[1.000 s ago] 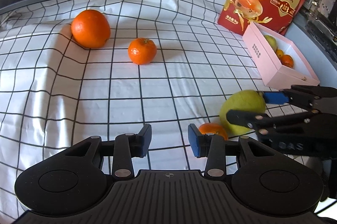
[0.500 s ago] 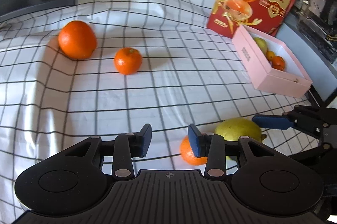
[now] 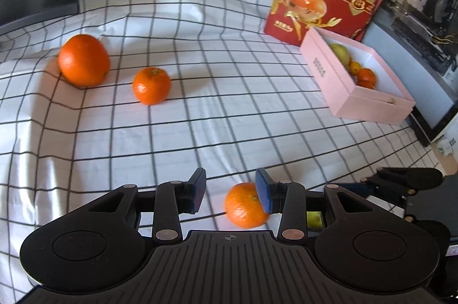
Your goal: Organize fruits
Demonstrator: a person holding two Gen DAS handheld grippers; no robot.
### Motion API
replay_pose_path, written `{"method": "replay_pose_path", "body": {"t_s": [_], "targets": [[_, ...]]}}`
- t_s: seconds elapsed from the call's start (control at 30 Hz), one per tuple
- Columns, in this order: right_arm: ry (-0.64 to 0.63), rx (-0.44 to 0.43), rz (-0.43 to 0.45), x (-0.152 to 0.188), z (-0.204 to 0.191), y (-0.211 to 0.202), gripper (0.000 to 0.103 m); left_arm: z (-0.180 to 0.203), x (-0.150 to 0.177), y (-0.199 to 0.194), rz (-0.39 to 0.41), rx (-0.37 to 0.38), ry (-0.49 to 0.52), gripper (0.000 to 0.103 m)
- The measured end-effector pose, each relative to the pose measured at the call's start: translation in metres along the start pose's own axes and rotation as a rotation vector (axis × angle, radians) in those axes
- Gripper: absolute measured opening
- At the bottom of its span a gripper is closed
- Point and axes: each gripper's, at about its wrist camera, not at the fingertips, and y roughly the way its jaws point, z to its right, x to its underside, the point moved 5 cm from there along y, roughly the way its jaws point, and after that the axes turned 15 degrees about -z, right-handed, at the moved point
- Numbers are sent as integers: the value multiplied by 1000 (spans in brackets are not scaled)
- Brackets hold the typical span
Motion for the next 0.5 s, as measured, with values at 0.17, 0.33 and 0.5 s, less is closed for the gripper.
{"method": "replay_pose_path", "body": {"t_s": [0.17, 0.33, 0.5], "targets": [[-18, -14, -12, 8, -4, 2, 70, -14, 3, 2, -13, -15, -35, 42], [-69, 14, -34, 9, -7, 1, 69, -16, 5, 2, -16, -5, -38, 42], [-76, 160, -21, 2, 19, -11, 69, -2, 3, 1, -8, 41, 16, 42]]}}
